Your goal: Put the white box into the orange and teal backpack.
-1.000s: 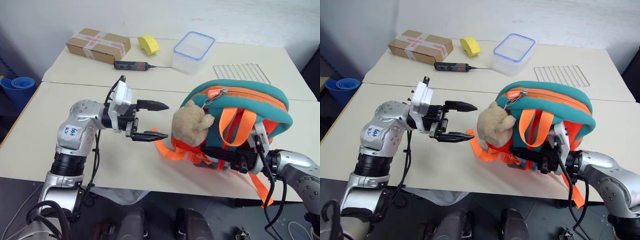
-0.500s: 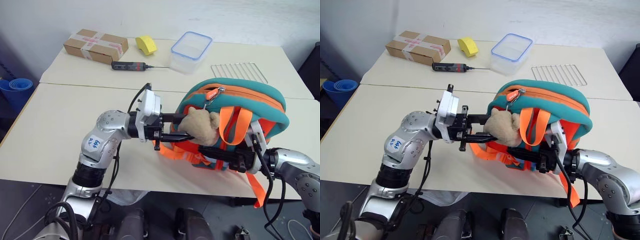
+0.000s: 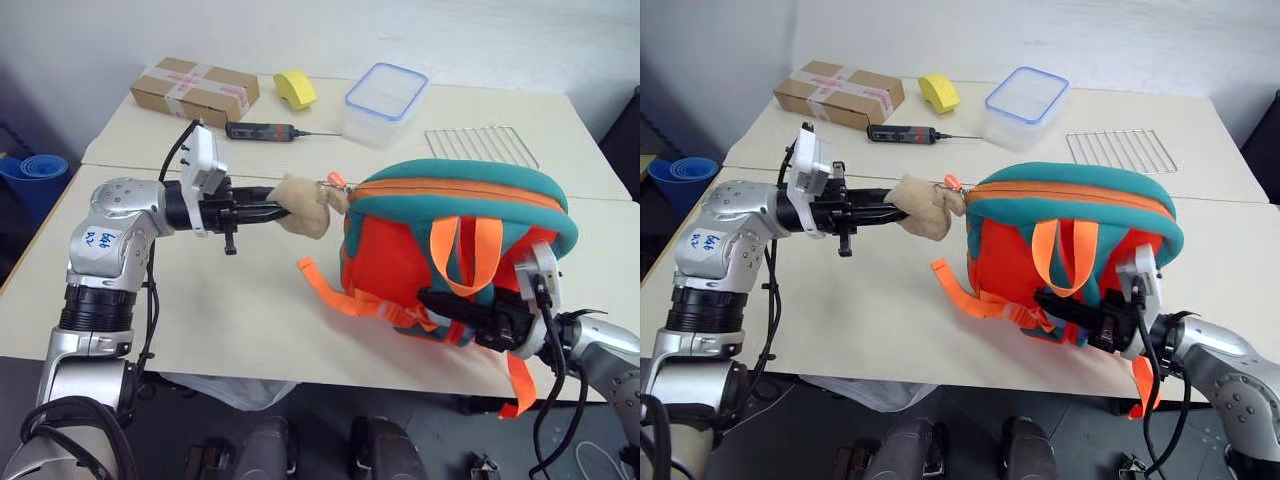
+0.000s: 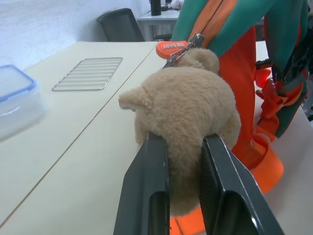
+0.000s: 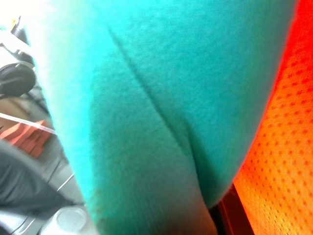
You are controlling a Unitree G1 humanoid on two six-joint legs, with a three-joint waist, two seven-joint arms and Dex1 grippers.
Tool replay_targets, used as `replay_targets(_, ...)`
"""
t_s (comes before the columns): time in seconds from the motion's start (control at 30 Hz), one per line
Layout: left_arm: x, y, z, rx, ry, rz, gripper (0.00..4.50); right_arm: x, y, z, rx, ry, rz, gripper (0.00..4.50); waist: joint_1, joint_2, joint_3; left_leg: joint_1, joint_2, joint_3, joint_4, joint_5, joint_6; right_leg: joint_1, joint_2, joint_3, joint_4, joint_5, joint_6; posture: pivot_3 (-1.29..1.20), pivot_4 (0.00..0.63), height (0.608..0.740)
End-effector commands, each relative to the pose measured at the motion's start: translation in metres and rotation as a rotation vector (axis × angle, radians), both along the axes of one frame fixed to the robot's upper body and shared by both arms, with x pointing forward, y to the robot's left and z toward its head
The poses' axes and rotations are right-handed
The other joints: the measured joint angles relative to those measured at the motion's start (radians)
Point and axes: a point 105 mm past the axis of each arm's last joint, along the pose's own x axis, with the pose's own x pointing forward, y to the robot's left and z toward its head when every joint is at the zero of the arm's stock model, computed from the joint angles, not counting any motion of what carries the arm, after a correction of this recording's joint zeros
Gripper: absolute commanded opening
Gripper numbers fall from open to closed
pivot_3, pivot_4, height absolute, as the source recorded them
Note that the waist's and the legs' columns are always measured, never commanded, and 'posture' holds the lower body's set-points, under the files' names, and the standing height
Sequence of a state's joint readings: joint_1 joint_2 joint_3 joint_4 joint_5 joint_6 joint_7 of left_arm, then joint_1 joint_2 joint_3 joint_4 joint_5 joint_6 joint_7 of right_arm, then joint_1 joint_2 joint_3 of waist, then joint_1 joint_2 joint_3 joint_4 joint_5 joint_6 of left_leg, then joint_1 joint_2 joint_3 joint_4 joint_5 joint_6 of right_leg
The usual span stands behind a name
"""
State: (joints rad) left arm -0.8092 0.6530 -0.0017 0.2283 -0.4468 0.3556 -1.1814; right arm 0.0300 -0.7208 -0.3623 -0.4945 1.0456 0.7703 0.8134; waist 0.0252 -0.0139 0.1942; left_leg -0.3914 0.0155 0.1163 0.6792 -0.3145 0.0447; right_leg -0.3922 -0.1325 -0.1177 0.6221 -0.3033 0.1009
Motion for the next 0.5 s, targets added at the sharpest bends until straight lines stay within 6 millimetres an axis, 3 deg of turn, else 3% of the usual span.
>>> replay_targets(0.03, 0.003, 0.016, -0.023, 0.174, -0.038, 0.039, 0.53, 0.000, -0.022, 0.007, 0.062, -0.044, -0.110, 0.00, -0.001, 0.000, 0.000, 0.000, 0.000, 0.000, 0.000, 0.000, 0.000, 0.000, 0.000, 0.000, 0.000, 0.000, 0.000, 0.00, 0.150, 0.740)
replay_targets(0.13, -0.005, 0.001, -0.053, 0.216, -0.009, -0.030, 0.53, -0.001, -0.033, 0.001, 0.104, -0.033, -0.167, 0.00, -0.002, 0.001, -0.001, 0.002, 0.000, 0.002, -0.003, 0.000, 0.000, 0.000, 0.001, 0.001, 0.003, 0.000, 0.000, 0.00, 0.150, 0.740)
replay_targets(0.23, -0.015, -0.027, -0.075, 0.186, 0.007, -0.100, 0.53, -0.003, -0.033, -0.009, 0.133, -0.004, -0.184, 0.00, -0.002, 0.001, 0.000, 0.001, 0.000, 0.002, -0.002, -0.001, 0.000, 0.000, 0.000, 0.002, 0.003, 0.000, 0.000, 0.00, 0.150, 0.740)
replay_targets(0.4, -0.027, -0.071, -0.091, 0.108, 0.024, -0.155, 0.53, -0.003, -0.028, -0.025, 0.156, 0.037, -0.184, 0.00, 0.002, 0.001, 0.000, 0.001, 0.000, 0.001, 0.001, -0.002, 0.002, 0.000, -0.002, 0.002, 0.001, 0.000, 0.000, 0.00, 0.150, 0.740)
replay_targets(0.5, -0.030, -0.072, -0.098, 0.097, 0.033, -0.123, 0.53, 0.000, -0.027, -0.028, 0.162, 0.029, -0.192, 0.00, -0.001, 0.001, -0.001, 0.001, 0.000, 0.001, 0.001, -0.003, 0.002, 0.000, -0.002, 0.002, 0.001, 0.000, 0.001, 0.00, 0.150, 0.740)
